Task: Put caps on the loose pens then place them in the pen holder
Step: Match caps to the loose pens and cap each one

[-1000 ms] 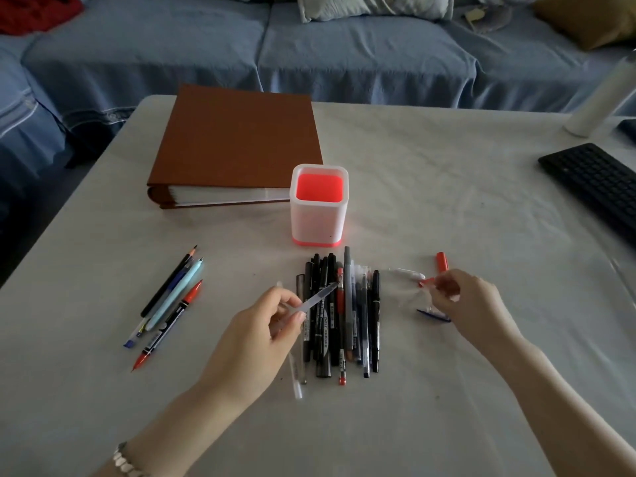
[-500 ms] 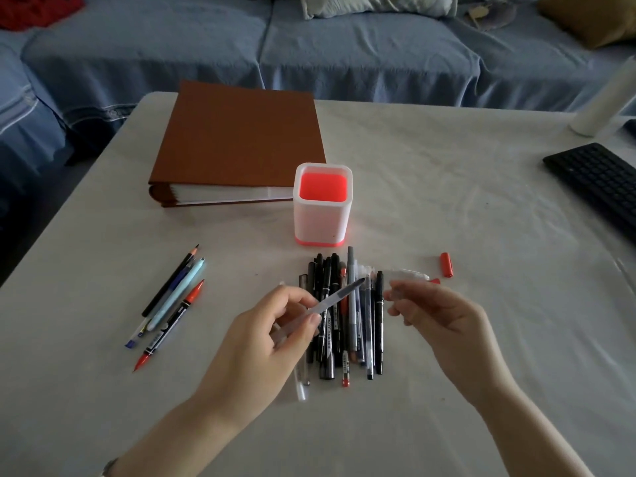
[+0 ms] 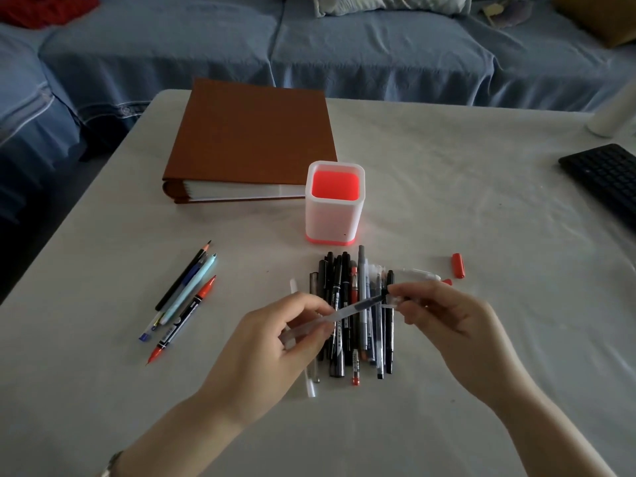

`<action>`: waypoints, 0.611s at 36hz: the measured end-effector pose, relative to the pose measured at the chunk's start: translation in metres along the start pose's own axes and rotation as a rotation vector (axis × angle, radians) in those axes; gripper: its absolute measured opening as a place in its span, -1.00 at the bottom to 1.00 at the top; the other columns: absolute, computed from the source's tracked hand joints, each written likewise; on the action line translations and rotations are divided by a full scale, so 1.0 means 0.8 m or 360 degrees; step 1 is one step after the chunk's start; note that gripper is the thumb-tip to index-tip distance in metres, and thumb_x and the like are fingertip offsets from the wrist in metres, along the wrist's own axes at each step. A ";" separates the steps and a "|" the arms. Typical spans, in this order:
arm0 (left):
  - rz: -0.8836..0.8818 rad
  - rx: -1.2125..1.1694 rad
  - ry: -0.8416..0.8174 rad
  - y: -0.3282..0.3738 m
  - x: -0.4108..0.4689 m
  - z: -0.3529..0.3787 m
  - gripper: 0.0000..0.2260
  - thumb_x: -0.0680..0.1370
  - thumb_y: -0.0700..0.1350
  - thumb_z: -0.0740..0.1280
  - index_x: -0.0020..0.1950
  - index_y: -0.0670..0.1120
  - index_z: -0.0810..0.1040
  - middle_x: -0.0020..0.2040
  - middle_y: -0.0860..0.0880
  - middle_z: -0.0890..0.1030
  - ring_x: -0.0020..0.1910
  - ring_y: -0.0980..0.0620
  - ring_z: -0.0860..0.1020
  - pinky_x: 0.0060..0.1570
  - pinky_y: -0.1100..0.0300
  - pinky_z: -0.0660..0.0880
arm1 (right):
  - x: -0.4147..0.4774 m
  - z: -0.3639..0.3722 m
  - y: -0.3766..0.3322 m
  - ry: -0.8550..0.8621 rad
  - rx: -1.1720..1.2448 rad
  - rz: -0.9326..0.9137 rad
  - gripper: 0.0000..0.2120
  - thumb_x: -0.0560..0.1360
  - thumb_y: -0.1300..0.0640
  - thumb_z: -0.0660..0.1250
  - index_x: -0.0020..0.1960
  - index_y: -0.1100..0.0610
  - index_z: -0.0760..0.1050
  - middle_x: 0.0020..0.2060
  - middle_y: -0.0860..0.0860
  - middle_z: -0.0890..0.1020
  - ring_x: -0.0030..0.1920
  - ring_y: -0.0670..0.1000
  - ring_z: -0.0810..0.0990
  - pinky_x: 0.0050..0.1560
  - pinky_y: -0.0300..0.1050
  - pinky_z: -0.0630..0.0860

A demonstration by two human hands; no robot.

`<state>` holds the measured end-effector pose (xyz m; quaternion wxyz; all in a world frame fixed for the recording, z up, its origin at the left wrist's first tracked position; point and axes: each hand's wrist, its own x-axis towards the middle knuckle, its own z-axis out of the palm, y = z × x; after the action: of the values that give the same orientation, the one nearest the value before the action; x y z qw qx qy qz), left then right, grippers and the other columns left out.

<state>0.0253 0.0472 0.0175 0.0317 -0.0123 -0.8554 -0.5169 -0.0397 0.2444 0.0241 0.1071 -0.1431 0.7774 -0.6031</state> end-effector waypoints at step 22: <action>0.0137 0.0246 -0.0083 0.000 0.000 -0.009 -0.78 0.40 0.14 0.24 0.00 0.13 0.50 -0.07 0.27 0.57 -0.20 0.25 0.55 -0.25 0.56 0.34 | -0.002 -0.013 -0.003 -0.0155 -0.0452 -0.0164 -0.85 0.37 -0.04 0.39 -0.09 -0.27 0.55 -0.22 -0.22 0.62 -0.18 -0.10 0.52 -0.17 -0.47 0.39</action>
<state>0.0256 0.0405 0.0210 0.0325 -0.0600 -0.8920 -0.4468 -0.0416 0.2537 0.0288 0.0924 -0.2255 0.8403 -0.4842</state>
